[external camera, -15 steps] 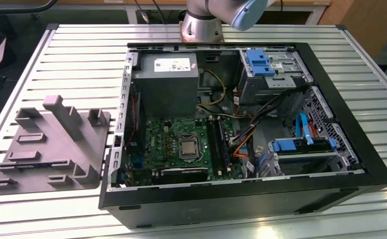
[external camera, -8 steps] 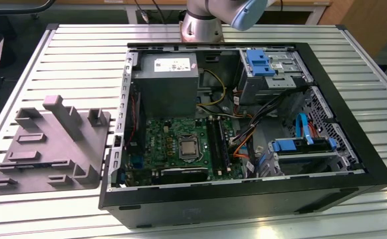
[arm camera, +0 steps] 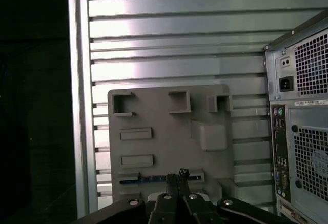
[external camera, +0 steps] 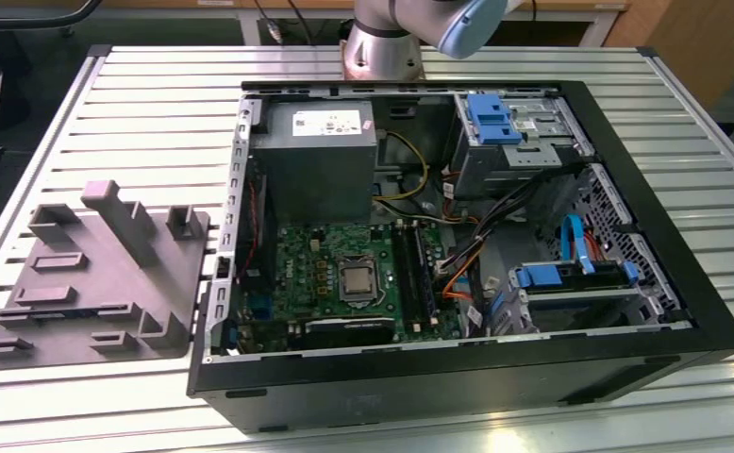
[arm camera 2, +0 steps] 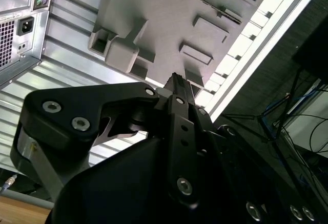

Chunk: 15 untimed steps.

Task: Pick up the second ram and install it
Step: 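Reach for the second ram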

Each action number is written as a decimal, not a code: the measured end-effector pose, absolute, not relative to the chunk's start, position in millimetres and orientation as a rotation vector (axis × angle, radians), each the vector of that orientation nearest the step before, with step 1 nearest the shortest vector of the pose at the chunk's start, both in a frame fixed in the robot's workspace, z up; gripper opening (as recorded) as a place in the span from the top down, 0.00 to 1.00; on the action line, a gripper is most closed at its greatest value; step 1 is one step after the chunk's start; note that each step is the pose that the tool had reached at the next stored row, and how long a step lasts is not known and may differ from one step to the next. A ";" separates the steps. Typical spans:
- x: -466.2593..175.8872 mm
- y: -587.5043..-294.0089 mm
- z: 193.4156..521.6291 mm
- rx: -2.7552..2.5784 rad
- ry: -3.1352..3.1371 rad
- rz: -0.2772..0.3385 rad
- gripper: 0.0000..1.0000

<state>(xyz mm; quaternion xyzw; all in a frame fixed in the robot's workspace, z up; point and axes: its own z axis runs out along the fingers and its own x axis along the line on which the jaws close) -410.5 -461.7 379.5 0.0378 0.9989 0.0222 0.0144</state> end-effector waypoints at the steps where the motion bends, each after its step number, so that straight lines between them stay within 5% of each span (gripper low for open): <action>1: -411.0 -461.8 379.2 0.118 3.110 0.069 0.89; 15: -417.7 -464.1 376.0 0.118 3.110 0.069 0.89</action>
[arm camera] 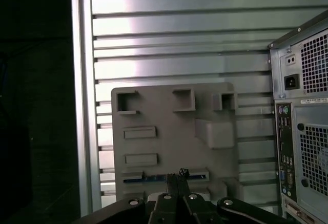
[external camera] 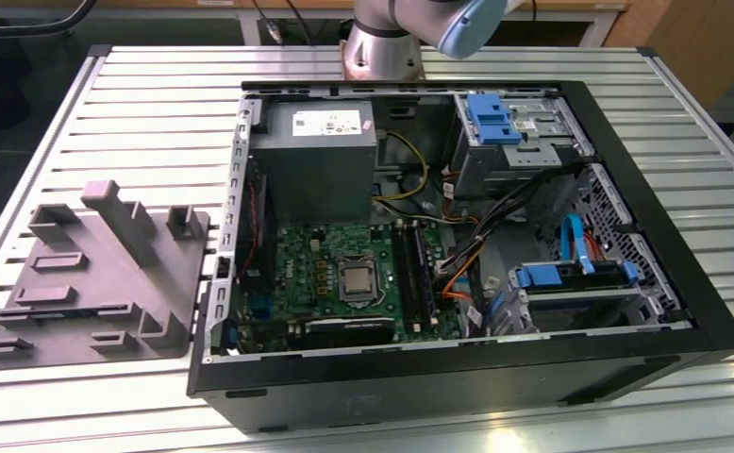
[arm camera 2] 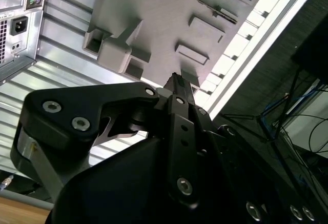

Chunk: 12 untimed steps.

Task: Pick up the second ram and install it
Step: 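Reach for the second ram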

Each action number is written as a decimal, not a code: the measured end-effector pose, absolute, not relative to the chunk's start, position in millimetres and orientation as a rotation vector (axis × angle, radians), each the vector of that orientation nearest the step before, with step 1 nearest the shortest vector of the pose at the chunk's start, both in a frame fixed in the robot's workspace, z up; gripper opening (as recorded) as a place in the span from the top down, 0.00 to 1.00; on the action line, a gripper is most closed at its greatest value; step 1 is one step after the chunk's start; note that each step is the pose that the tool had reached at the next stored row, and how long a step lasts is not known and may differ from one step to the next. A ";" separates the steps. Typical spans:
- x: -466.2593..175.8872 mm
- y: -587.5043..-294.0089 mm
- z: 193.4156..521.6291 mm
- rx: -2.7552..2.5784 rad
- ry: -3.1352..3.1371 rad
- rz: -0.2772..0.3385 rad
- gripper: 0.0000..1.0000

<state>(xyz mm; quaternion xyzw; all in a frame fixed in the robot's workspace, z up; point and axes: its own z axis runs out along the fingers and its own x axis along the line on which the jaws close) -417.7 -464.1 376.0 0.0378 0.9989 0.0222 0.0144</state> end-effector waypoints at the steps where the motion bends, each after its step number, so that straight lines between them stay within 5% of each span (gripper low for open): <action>1: -418.1 -464.3 375.8 0.118 3.110 0.069 0.89; 12: -422.6 -466.3 373.8 0.118 3.110 0.069 0.89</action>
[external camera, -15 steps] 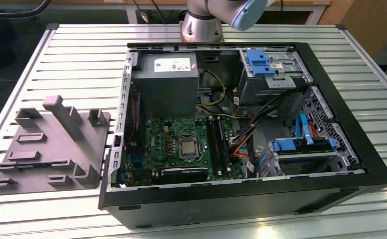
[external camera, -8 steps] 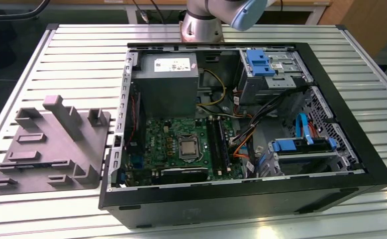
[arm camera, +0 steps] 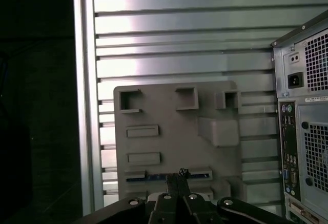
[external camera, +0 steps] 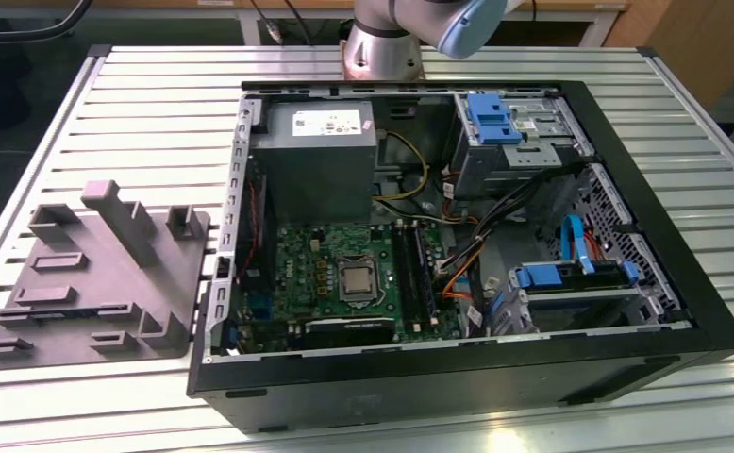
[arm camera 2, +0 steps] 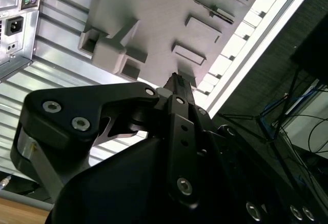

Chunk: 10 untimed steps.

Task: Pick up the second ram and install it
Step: 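Reach for the second ram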

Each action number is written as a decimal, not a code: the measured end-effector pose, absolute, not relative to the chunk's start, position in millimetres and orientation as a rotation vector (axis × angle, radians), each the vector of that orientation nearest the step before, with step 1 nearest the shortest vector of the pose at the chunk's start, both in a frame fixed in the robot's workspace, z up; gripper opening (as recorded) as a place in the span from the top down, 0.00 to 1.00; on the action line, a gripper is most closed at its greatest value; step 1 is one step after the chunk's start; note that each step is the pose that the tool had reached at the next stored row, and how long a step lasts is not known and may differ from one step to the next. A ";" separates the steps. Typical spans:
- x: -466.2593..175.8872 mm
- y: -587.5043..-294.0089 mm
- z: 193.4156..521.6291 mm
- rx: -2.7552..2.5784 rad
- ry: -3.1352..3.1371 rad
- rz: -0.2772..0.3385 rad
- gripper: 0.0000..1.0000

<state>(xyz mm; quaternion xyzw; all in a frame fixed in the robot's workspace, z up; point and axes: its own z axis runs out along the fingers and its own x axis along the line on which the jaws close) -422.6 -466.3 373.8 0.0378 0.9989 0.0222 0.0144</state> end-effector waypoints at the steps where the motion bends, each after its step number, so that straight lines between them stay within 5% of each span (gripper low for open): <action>1: -423.0 -466.4 373.7 0.118 3.110 0.069 0.89; 10: -426.1 -467.1 372.9 0.118 3.110 0.069 0.89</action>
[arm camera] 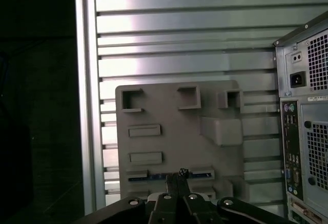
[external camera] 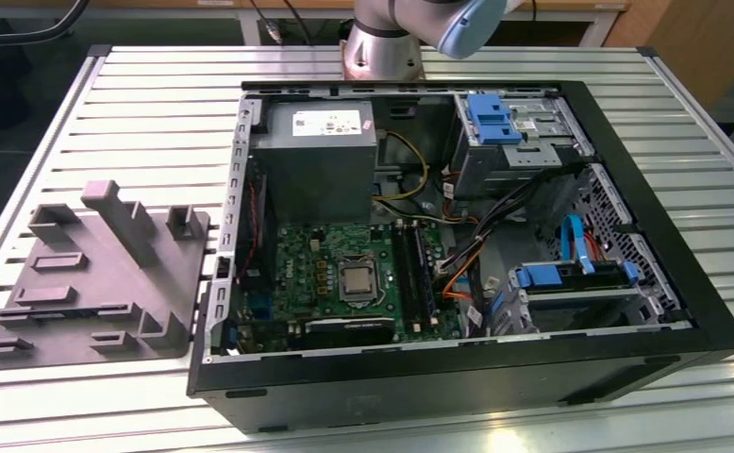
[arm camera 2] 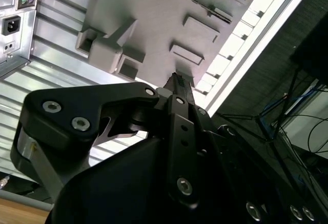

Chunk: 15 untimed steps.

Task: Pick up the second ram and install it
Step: 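Reach for the second ram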

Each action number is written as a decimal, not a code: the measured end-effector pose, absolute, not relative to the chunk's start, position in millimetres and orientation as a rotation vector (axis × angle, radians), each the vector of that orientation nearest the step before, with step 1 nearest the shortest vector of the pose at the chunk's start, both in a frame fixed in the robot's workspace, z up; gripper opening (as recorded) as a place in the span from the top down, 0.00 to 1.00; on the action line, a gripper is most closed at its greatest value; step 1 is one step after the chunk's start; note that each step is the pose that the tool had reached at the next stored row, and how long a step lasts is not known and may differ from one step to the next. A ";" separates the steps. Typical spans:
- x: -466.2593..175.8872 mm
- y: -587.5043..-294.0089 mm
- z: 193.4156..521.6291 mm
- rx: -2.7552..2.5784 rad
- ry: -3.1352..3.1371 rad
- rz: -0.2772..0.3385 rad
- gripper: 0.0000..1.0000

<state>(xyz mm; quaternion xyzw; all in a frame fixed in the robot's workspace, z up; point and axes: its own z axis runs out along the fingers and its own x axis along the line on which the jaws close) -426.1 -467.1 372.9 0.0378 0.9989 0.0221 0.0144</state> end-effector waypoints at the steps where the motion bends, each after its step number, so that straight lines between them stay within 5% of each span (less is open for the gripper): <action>1: -426.5 -467.1 372.8 0.118 3.110 0.069 0.89; 15: -431.7 -467.7 372.1 0.118 3.110 0.069 0.89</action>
